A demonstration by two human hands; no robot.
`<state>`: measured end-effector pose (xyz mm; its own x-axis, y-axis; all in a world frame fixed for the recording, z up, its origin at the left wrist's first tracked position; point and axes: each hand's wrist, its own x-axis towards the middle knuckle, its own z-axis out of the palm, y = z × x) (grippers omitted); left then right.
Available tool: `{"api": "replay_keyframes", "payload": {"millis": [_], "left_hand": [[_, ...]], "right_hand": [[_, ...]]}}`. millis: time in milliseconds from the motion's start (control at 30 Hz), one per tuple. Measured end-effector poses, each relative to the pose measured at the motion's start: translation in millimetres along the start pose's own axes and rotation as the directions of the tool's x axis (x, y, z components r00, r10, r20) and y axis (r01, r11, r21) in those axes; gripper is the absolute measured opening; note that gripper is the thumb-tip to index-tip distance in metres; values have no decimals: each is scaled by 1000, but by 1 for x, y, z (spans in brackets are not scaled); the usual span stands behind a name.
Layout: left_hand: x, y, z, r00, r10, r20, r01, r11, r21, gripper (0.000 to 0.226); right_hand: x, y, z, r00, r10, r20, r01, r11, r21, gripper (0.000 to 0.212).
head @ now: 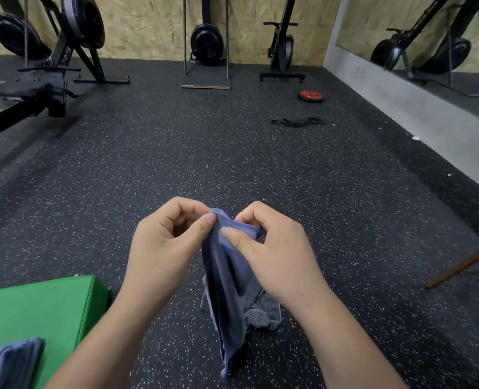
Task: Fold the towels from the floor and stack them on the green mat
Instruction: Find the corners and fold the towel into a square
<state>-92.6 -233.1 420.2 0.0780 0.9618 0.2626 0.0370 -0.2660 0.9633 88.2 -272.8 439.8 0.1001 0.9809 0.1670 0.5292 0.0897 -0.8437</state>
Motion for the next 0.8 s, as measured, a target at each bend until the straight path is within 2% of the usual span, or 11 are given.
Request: {"api": "replay_keyframes", "payload": {"millis": [67, 167, 267, 333, 433, 667, 800], "left_hand": [[3, -1, -6, 1000, 10, -26, -10, 1000, 29, 10], [7, 1, -14, 997, 29, -75, -25, 998, 53, 7], [12, 3, -24, 992, 59, -114, -49, 995, 88, 8], [13, 3, -28, 987, 87, -134, -66, 986, 152, 10], [16, 2, -36, 979, 125, -161, -87, 971, 223, 11], [18, 3, -36, 970, 188, -156, -154, 965, 211, 17], [16, 1, -32, 979, 168, -118, -153, 981, 123, 15]], "right_hand": [[0, 2, -3, 1000, -21, -12, 19, 984, -179, 24], [0, 6, -4, 991, -122, -60, 83, 892, -444, 34], [2, 8, -5, 980, -151, -128, 63, 852, -520, 33], [3, 7, -6, 965, -204, -164, 111, 887, -448, 25], [1, -1, -10, 951, -216, -222, 184, 971, -156, 7], [2, -6, -11, 903, -187, -388, 232, 970, 72, 27], [0, -6, -15, 911, -184, -370, 199, 980, 4, 46]]}}
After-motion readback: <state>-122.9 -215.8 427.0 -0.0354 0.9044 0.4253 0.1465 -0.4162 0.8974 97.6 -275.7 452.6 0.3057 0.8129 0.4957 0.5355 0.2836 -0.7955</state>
